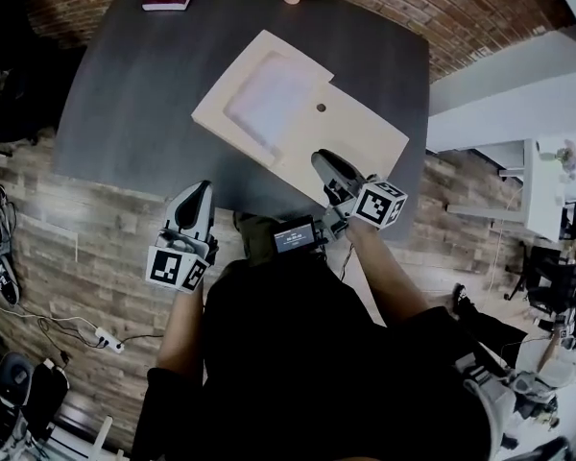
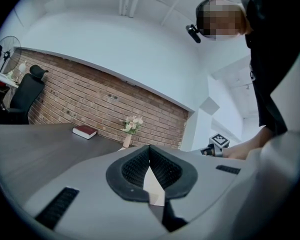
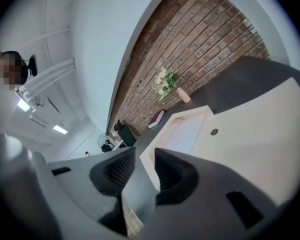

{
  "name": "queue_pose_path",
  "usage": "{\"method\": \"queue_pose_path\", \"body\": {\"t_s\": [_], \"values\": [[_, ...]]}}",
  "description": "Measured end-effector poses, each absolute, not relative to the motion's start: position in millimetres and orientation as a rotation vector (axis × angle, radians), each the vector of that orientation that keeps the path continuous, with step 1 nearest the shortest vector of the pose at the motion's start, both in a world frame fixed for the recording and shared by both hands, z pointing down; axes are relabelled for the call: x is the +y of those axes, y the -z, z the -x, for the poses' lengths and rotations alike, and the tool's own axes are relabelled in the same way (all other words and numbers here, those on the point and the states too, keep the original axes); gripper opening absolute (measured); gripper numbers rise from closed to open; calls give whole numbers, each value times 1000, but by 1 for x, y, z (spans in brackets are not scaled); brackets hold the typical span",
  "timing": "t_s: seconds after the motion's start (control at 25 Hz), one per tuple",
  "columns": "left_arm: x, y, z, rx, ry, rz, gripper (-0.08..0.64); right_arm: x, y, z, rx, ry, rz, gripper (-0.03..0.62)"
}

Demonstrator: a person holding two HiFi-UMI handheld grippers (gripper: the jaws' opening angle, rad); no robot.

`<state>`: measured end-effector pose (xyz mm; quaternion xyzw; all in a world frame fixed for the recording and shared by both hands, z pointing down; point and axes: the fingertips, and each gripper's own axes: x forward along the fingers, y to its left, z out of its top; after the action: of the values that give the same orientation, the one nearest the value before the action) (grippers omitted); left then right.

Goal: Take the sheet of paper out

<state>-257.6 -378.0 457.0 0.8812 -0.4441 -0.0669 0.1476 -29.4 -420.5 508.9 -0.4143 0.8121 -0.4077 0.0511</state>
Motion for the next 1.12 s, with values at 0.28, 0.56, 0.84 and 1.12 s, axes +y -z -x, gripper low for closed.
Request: {"method": "queue_pose_path", "body": {"t_s": [0.28, 0.56, 0.84, 1.12], "values": [[-430, -472, 263, -1233, 85, -2527, -5, -500, -539, 14, 2333, 1394, 1342, 123], [-482, -490, 236, -1136, 9, -2515, -5, -559, -582, -13, 2250, 1542, 1465, 123], [-515, -505, 213, -1061, -19, -2501, -5, -599, -626, -24, 2321, 1654, 1553, 123], [-536, -516, 207, -1035, -41, -2472, -5, -622, -646, -20, 2427, 1707, 1599, 124]]}}
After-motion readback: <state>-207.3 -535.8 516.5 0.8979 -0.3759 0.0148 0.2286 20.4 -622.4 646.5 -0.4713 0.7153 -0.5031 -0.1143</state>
